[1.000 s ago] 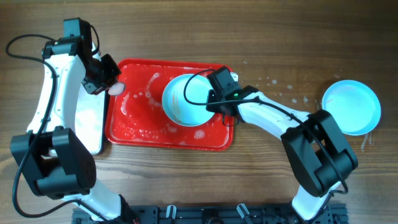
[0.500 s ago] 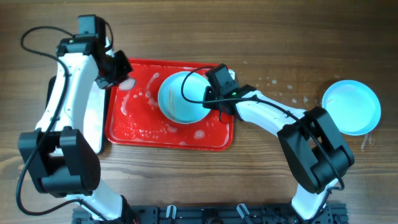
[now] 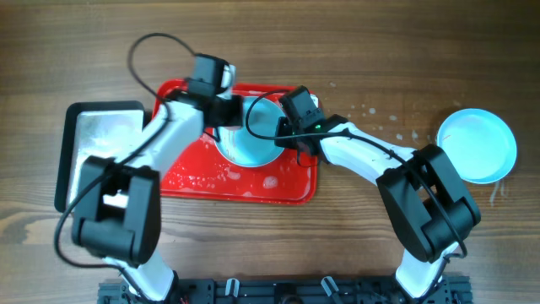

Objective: Clean dirty plates on tray and stack at the side

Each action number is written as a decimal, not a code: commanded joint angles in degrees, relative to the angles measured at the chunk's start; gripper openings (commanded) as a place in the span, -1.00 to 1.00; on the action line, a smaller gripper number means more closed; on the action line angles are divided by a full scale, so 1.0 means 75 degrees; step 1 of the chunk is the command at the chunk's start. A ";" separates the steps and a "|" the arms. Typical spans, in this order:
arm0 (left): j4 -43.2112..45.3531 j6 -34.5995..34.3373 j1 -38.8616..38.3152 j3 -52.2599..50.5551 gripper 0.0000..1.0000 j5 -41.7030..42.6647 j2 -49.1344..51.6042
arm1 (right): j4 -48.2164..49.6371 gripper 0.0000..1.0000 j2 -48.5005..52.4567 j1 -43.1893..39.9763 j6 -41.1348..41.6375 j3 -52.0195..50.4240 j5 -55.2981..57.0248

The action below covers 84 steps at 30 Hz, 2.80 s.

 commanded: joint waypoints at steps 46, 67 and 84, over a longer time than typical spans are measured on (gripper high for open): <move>-0.2512 -0.2594 0.0163 0.0003 -0.92 -0.4908 0.1110 | -0.0067 -0.91 0.0370 0.0017 -0.0032 -0.0044 -0.0216; 0.3086 0.1716 -0.0580 -0.0699 -0.92 -0.0376 0.1425 | -0.0003 -0.92 0.0370 0.0017 -0.0029 -0.0041 -0.0271; 0.3920 0.1110 -0.0583 -0.0702 -0.92 -0.4908 0.2139 | 0.0017 -0.91 0.0370 0.0017 -0.0029 -0.0044 -0.0303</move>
